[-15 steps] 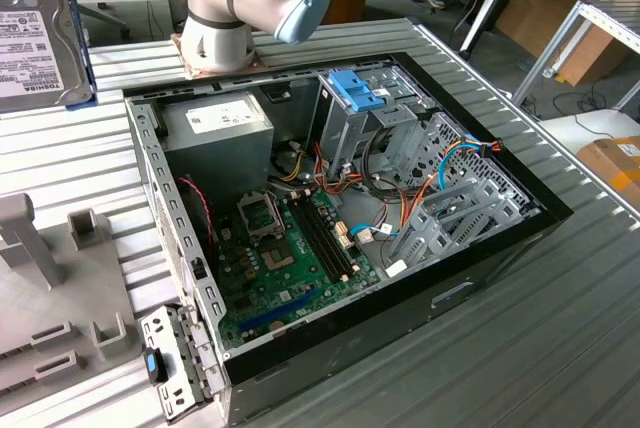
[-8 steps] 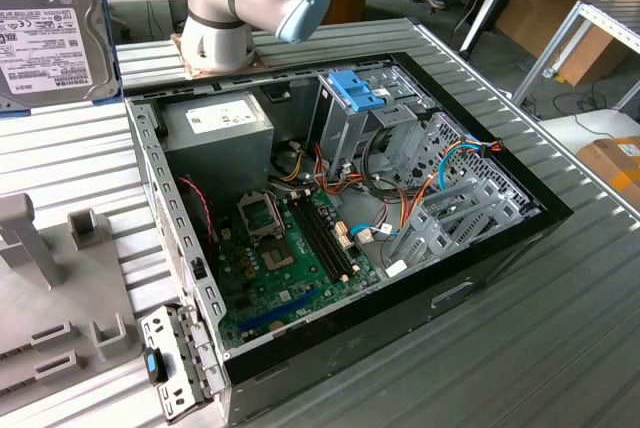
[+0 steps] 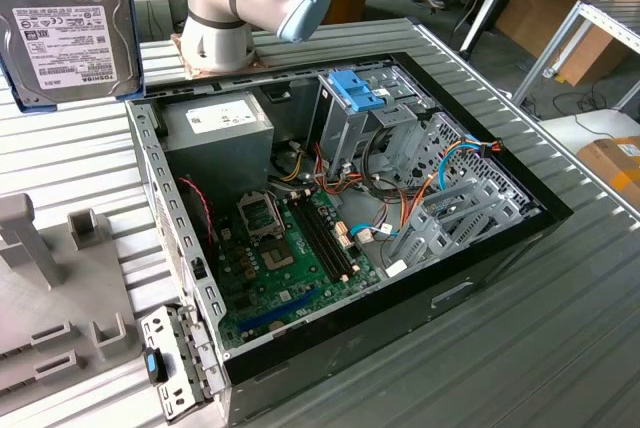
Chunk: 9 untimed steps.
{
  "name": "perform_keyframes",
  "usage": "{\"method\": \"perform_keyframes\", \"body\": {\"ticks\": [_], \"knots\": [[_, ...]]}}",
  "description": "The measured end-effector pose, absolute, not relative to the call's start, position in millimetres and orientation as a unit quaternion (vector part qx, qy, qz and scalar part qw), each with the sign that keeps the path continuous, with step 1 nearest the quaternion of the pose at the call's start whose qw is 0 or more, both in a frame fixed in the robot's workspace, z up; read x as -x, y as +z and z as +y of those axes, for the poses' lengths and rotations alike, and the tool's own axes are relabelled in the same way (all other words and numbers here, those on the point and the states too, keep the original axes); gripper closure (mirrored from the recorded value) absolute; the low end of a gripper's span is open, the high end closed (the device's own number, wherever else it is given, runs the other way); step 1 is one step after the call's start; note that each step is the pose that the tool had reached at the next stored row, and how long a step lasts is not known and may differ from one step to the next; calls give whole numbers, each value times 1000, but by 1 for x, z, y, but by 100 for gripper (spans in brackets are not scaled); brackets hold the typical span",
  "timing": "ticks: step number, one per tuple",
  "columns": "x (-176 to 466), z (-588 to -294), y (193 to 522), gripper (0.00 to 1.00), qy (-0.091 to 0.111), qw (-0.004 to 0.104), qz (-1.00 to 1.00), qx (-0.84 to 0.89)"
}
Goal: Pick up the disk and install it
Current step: 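Pick up the disk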
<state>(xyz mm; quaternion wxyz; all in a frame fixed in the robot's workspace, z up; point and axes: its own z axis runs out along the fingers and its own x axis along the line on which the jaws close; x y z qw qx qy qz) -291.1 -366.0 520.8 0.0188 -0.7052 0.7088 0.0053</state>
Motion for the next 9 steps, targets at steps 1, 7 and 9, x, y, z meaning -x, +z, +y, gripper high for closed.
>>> {"method": "perform_keyframes", "body": {"ticks": [1,7,9], "knots": [[288,-366,521,64,5,19,709,705],[279,-365,521,64,5,19,709,705],[277,-365,521,64,5,19,709,705]]}}
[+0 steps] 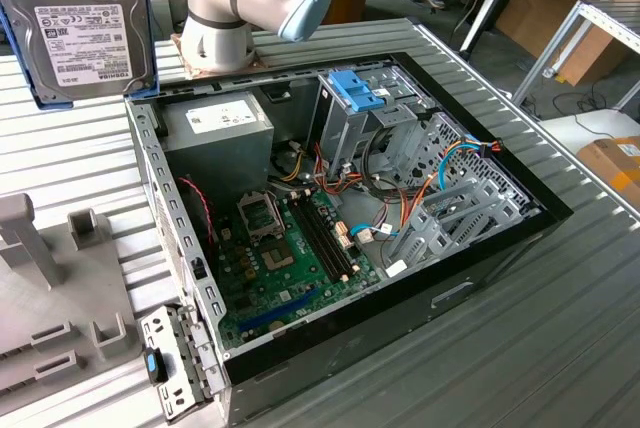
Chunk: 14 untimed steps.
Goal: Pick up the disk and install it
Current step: 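Pick up the disk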
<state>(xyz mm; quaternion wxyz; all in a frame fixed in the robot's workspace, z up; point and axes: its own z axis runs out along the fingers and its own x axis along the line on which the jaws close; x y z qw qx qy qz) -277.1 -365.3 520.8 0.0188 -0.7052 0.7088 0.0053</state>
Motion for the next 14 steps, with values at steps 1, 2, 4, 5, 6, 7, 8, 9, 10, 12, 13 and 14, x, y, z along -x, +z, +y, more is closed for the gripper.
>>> {"method": "perform_keyframes", "body": {"ticks": [1,2,4,5,6,7,8,9,10,12,13,14], "knots": [[276,-365,521,64,5,19,709,705],[274,-365,521,64,5,19,709,705],[271,-365,521,64,5,19,709,705],[269,-365,521,64,5,19,709,705],[267,-365,521,64,5,19,709,705],[264,-365,521,64,5,19,709,705],[257,-365,521,64,5,19,709,705],[250,-365,521,64,5,19,709,705],[245,-365,521,64,5,19,709,705],[234,-364,521,64,5,19,709,705],[229,-364,521,64,5,19,709,705],[225,-364,521,64,5,19,709,705]]}}
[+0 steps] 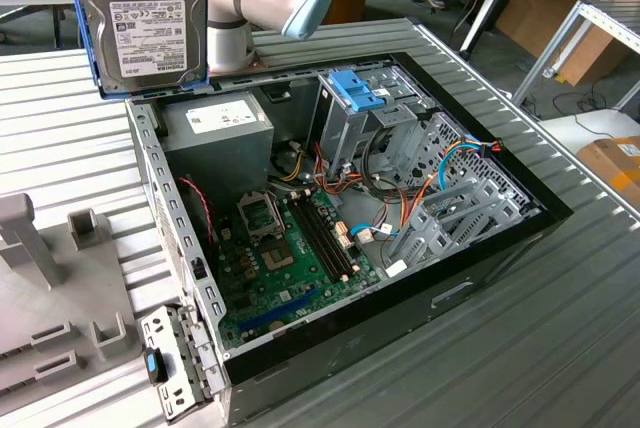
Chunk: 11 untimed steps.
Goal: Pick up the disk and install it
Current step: 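Pick up the disk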
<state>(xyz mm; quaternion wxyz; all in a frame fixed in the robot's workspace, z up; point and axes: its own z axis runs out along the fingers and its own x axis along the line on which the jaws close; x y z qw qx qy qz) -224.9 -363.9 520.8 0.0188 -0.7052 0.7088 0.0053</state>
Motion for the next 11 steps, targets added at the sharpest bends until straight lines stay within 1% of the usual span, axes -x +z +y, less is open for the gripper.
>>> {"method": "perform_keyframes", "body": {"ticks": [11], "knots": [[181,-363,521,64,5,19,709,705]]}}
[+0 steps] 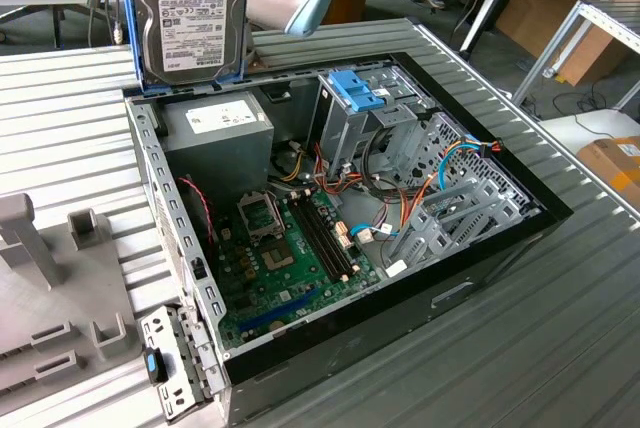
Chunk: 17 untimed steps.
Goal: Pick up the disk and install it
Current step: 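Pick up the disk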
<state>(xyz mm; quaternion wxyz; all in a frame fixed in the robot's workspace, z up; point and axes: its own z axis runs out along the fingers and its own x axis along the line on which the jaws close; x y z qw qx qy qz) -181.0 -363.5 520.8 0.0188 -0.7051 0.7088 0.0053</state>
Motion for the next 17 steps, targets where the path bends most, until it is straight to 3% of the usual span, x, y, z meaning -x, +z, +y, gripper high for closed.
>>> {"method": "perform_keyframes", "body": {"ticks": [17], "knots": [[163,-363,521,64,5,19,709,705]]}}
